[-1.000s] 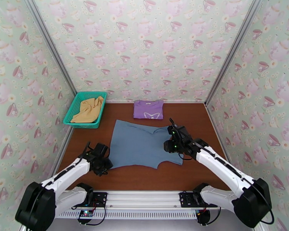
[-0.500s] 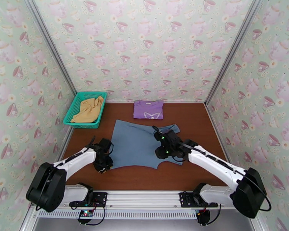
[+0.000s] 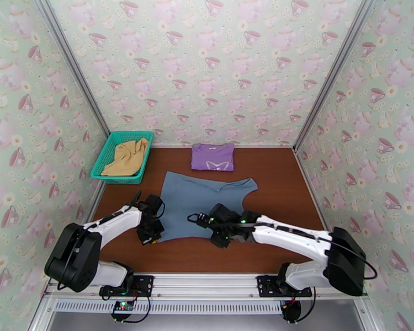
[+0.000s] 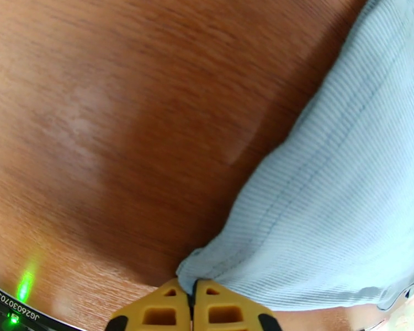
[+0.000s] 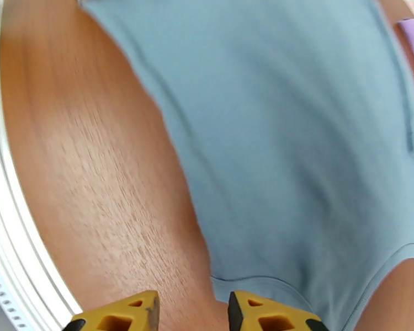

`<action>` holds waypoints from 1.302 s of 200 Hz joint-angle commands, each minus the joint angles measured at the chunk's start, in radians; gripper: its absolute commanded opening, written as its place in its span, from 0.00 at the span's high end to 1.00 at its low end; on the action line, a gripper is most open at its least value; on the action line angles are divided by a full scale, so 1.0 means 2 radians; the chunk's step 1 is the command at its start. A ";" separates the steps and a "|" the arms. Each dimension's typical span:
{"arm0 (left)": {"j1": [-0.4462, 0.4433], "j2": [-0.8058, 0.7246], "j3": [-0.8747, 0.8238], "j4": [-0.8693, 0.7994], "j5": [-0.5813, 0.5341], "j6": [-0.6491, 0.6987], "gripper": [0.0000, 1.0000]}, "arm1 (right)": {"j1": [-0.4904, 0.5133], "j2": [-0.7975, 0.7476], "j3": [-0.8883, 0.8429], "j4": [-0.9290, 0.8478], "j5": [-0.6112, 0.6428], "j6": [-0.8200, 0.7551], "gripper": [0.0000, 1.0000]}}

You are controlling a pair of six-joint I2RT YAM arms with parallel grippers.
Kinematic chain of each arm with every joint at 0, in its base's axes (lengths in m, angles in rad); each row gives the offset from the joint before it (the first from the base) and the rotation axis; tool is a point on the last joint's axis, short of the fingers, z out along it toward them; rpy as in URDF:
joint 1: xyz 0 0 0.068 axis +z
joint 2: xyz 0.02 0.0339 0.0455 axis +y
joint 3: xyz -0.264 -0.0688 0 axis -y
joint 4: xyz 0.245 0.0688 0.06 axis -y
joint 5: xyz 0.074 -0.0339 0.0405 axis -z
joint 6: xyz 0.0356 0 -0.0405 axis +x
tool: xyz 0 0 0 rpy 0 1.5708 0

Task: Fold and stack the mixed laundry pile

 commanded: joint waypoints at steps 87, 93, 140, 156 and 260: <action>-0.006 -0.006 -0.019 0.136 -0.025 0.026 1.00 | 0.009 0.084 -0.001 -0.011 0.100 0.009 0.61; -0.006 -0.006 -0.019 0.136 -0.025 0.026 1.00 | 0.009 0.089 0.000 -0.011 0.098 0.009 0.61; -0.006 -0.034 -0.015 0.106 -0.036 0.031 1.00 | 0.009 0.120 0.008 -0.018 0.088 0.004 0.72; -0.006 -0.053 -0.012 0.088 -0.043 0.033 1.00 | 0.009 0.127 0.013 -0.026 0.094 0.003 0.86; 0.006 -0.187 -0.018 -0.034 -0.075 0.039 1.00 | 0.016 0.065 0.021 -0.079 0.076 -0.023 1.00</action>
